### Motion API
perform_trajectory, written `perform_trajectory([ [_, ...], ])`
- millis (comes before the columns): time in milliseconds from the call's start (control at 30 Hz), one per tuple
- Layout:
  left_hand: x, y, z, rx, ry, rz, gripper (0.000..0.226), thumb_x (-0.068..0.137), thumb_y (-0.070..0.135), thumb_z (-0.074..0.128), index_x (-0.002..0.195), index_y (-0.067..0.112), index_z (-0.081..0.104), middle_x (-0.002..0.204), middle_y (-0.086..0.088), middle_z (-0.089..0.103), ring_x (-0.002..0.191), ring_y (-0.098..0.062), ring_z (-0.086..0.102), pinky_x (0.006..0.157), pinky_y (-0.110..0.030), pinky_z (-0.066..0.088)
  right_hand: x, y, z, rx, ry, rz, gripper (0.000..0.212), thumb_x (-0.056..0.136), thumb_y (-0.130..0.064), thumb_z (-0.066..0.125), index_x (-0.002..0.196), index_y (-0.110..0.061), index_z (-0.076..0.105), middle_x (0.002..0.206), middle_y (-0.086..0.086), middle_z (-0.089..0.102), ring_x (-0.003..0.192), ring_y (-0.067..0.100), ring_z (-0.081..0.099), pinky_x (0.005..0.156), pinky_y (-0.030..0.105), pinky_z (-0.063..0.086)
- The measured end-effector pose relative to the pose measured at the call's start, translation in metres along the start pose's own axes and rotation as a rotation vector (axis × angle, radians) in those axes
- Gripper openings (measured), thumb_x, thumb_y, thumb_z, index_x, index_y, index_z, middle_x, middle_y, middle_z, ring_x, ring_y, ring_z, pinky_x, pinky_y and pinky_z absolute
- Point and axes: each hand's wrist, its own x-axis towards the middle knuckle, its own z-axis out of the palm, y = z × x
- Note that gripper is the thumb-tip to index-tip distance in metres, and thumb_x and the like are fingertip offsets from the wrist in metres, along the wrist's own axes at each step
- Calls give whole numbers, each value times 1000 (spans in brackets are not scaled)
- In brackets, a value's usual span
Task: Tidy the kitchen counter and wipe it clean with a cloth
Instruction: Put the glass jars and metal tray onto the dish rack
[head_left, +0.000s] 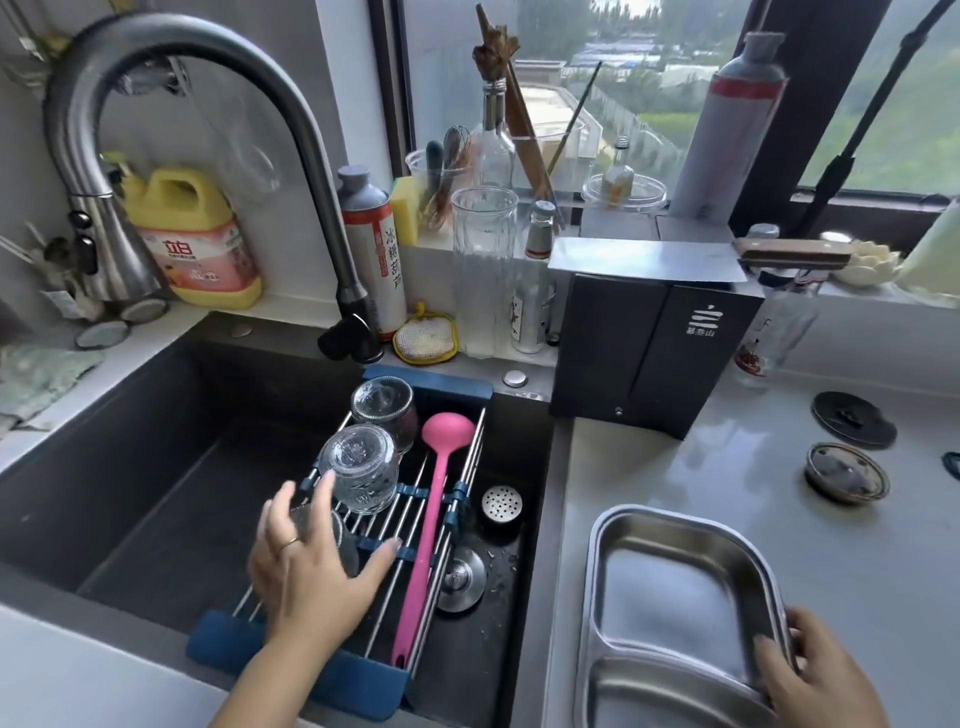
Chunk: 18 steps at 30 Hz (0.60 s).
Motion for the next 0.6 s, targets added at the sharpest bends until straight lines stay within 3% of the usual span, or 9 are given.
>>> perform_trajectory([
  [100, -25, 58, -3, -356, -178, 112, 67, 71, 57, 51, 130, 27, 40, 138, -1, 27, 126, -20, 32, 106, -36, 31, 3, 5, -2, 109, -36, 3, 18, 79, -5, 61, 95, -13, 59, 86, 18, 66, 80, 33, 66, 67, 31, 42],
  [167, -53, 97, 0, -606, -444, 34, 44, 83, 46, 53, 124, 29, 46, 129, 3, 41, 114, -9, 43, 89, -17, 38, 8, 5, -9, 194, -60, -16, 15, 80, -5, 59, 92, -15, 58, 87, 18, 66, 76, 34, 65, 65, 35, 44],
  [200, -69, 116, 1, -733, -585, -73, 37, 86, 41, 51, 120, 26, 50, 122, 2, 51, 107, -9, 50, 82, -16, 40, 9, 5, -14, 227, -65, -36, 15, 80, -5, 59, 90, -15, 59, 85, 17, 66, 72, 33, 65, 63, 38, 45],
  [300, -109, 160, 2, -1215, -920, -521, 39, 86, 36, 49, 110, 9, 62, 102, -16, 68, 96, -37, 63, 85, -43, 50, 13, 5, -32, 303, -46, -90, 14, 79, -3, 58, 83, -17, 58, 75, 12, 66, 62, 27, 62, 64, 42, 46],
  [333, -121, 169, 3, -1353, -961, -645, 40, 87, 35, 48, 104, 4, 66, 99, -22, 70, 94, -38, 65, 87, -44, 51, 13, 7, -39, 331, -38, -93, 14, 79, -4, 57, 79, -17, 57, 72, 10, 65, 61, 27, 61, 66, 43, 46],
  [433, -149, 188, 5, -1503, -906, -778, 44, 88, 29, 48, 101, -11, 63, 103, -32, 66, 97, -38, 65, 94, -41, 46, 17, 14, -55, 389, -39, -81, 11, 79, -7, 55, 79, -18, 57, 72, 8, 65, 66, 30, 61, 71, 43, 49],
  [500, -161, 199, -3, -1426, -927, -731, 55, 72, 31, 71, 101, -15, 62, 110, -37, 60, 103, -43, 60, 96, -48, 38, 19, 17, -60, 394, -42, -85, 10, 79, -8, 55, 81, -18, 56, 71, 8, 65, 68, 32, 62, 72, 42, 49],
  [533, -164, 196, -2, -1356, -911, -708, 63, 62, 27, 81, 109, -10, 60, 114, -34, 60, 107, -40, 58, 95, -47, 38, 19, 18, -61, 400, -44, -87, 10, 79, -9, 55, 81, -18, 56, 69, 8, 65, 67, 32, 62, 71, 42, 49],
  [600, -171, 193, 0, -1211, -729, -633, 55, 71, 19, 75, 121, 9, 55, 111, -18, 64, 102, -25, 59, 86, -31, 44, 18, 14, -60, 428, -73, -83, 9, 80, -11, 55, 81, -20, 54, 69, 7, 66, 65, 31, 62, 69, 40, 49],
])
